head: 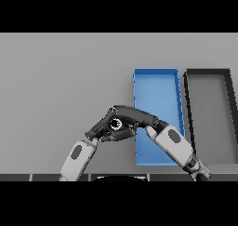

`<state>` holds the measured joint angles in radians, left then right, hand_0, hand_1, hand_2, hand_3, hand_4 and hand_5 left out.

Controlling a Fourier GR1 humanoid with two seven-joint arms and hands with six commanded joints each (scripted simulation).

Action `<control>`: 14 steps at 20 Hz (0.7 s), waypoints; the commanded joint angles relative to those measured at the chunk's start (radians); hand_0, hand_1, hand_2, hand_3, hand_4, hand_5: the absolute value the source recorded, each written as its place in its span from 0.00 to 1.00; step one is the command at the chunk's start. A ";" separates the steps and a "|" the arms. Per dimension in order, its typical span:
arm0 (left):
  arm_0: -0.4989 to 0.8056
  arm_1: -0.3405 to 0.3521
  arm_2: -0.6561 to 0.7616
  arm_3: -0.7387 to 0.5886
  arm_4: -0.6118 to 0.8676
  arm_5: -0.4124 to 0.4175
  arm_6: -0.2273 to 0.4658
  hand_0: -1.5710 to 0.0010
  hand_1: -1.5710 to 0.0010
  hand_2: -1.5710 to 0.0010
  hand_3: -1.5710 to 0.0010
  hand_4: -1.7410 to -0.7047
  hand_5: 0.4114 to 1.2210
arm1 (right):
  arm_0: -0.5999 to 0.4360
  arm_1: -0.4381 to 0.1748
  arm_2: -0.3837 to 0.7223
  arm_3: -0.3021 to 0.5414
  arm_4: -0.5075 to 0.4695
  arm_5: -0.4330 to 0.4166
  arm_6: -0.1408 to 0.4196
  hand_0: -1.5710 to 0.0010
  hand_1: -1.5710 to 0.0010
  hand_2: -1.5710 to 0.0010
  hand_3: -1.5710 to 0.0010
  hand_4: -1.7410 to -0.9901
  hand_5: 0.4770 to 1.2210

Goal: Pick up the blue pipe and place it into the blue bin.

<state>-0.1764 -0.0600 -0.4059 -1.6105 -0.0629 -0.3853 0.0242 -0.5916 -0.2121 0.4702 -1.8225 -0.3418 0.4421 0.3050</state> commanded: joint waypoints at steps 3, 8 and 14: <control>-0.011 0.005 0.006 0.004 -0.026 0.017 -0.033 0.00 0.00 0.00 0.09 0.01 1.00 | 0.005 -0.004 0.000 -0.010 0.004 -0.050 -0.003 0.02 0.02 0.01 0.03 0.02 0.95; -0.018 0.033 0.002 0.019 -0.092 -0.011 -0.077 0.52 0.56 0.58 0.62 0.44 1.00 | -0.007 -0.008 0.028 -0.008 0.006 -0.086 0.031 0.01 0.01 0.00 0.01 0.01 0.98; -0.015 0.028 0.022 -0.006 -0.116 -0.033 0.026 0.88 0.89 0.89 0.90 0.72 0.44 | -0.012 -0.027 0.030 -0.020 0.015 -0.109 0.045 0.00 0.00 0.00 0.00 0.00 1.00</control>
<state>-0.1920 -0.0318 -0.3839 -1.6165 -0.1787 -0.4174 0.0499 -0.6039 -0.2385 0.5003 -1.8426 -0.3290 0.3332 0.3503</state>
